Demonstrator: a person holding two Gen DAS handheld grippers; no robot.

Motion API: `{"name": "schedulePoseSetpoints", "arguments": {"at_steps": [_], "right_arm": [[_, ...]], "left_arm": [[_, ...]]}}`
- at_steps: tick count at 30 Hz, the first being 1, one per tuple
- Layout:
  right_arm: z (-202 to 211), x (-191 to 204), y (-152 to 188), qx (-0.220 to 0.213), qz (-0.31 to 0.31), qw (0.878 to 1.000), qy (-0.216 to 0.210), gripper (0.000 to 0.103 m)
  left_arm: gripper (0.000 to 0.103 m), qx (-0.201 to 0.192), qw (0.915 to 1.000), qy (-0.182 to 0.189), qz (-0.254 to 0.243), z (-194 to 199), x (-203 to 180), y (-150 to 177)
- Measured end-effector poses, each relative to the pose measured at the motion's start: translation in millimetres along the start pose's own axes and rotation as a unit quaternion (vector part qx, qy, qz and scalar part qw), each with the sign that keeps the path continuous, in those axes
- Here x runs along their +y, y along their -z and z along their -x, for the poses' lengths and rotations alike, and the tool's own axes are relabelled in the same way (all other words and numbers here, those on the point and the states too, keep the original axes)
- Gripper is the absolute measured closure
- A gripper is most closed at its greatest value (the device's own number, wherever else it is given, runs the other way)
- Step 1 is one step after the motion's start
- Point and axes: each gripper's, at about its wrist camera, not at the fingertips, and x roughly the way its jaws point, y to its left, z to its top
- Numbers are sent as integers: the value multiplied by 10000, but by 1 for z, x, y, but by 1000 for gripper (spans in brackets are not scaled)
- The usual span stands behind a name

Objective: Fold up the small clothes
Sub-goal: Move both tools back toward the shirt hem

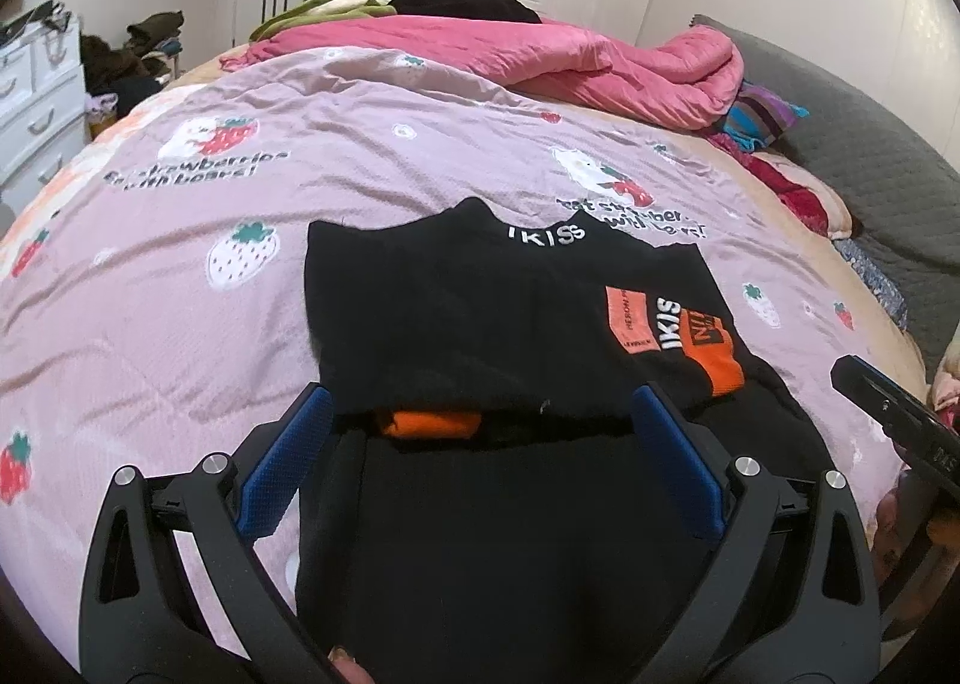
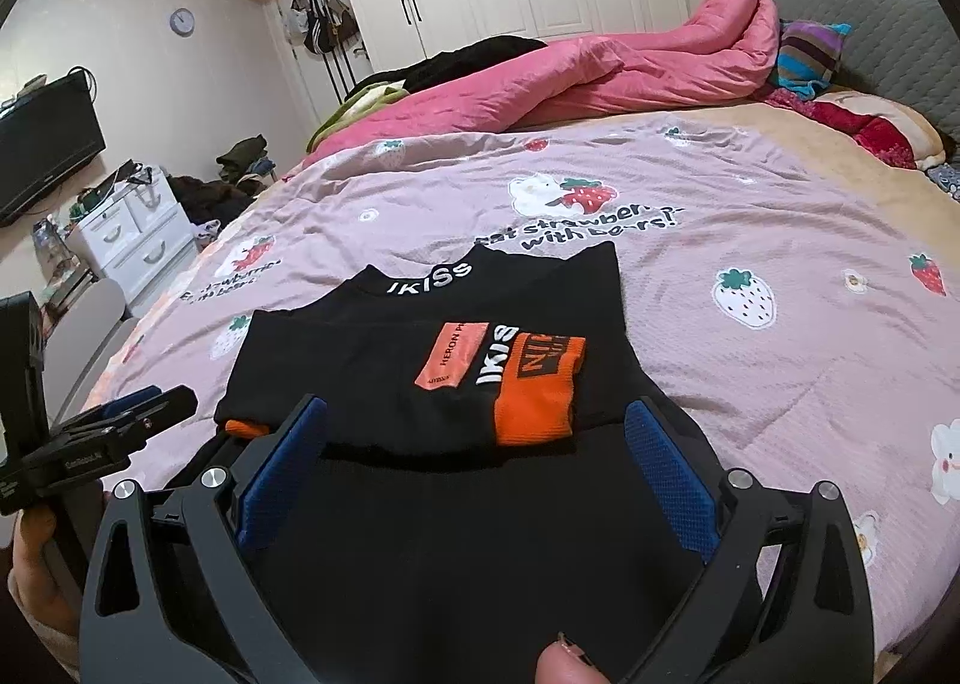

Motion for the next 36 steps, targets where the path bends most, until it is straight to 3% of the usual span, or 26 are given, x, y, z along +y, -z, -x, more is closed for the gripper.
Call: {"name": "schedulePoseSetpoints", "arguments": {"at_steps": [13,36], "right_arm": [[17,-3,13,-7,70,10000,-14,4],[41,-33,40,156,18,9997,193,4]], "left_arm": [[9,-33,9994,-312,175,24,11,40],[9,133,9982,-468,357,40,16,82]]}}
